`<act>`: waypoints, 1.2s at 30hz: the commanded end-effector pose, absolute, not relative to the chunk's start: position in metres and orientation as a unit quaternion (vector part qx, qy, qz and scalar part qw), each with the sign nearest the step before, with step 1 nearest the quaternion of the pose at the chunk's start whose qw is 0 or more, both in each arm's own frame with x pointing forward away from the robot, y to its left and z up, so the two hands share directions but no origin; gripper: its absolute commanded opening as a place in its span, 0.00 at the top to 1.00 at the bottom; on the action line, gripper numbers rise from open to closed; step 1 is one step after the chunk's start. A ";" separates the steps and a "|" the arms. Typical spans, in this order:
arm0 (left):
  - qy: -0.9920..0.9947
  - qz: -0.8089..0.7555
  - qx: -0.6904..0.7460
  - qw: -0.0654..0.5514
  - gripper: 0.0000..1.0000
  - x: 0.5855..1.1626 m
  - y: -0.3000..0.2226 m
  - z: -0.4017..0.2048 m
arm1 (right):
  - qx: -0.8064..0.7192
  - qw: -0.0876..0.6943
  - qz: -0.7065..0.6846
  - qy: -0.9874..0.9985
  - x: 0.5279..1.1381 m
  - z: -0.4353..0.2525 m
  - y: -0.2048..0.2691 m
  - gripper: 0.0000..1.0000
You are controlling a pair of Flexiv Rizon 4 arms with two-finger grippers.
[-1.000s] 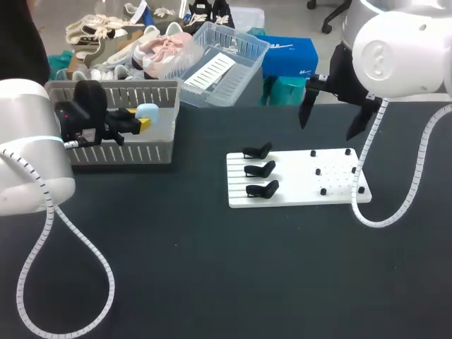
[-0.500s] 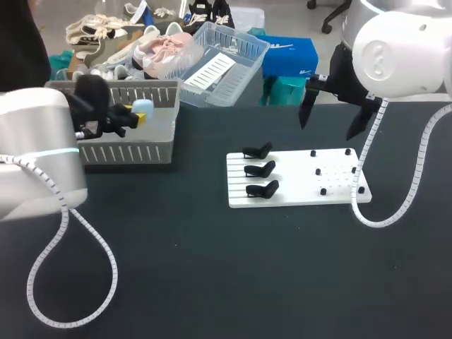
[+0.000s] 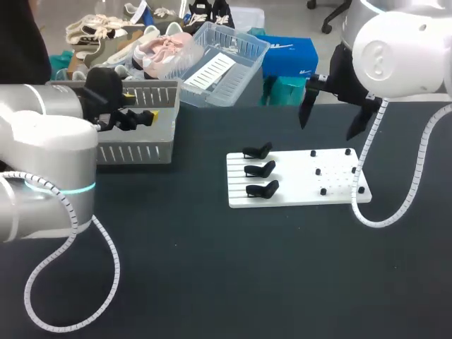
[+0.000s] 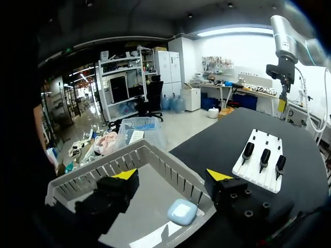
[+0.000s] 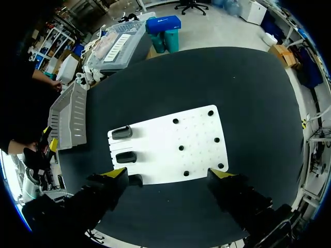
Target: Pick up each earbud case from the left stands, insert the matching earbuds, close the lid, and place the case in the box.
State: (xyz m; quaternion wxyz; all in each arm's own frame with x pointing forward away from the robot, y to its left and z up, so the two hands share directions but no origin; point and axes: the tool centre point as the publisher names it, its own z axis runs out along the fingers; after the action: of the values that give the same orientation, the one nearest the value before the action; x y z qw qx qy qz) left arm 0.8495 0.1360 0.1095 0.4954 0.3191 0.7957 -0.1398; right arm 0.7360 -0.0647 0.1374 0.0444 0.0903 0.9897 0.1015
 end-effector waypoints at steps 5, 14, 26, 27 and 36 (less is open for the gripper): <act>0.775 -0.085 0.295 0.552 0.00 0.826 0.122 0.123 | 0.091 0.047 0.102 0.990 0.734 0.138 -0.065 0.00; 0.743 -0.160 0.347 0.550 0.00 0.805 0.093 0.136 | 0.091 0.047 0.102 0.990 0.734 0.138 -0.065 0.00; 0.701 -0.246 0.401 0.535 0.00 0.793 0.066 0.155 | 0.091 0.047 0.102 0.990 0.734 0.138 -0.065 0.00; 0.698 -0.254 0.404 0.534 0.00 0.794 0.064 0.155 | 0.091 0.047 0.102 0.990 0.734 0.138 -0.065 0.00; 0.683 -0.304 0.424 0.511 0.00 0.785 0.043 0.158 | 0.091 0.047 0.102 0.990 0.734 0.138 -0.065 0.00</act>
State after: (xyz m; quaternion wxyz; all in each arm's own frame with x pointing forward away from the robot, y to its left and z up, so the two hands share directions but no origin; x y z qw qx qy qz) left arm 0.7830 0.0414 0.1599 0.4989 0.4231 0.7036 -0.2775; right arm 0.7360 -0.0647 0.1375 0.0445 0.0903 0.9897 0.1015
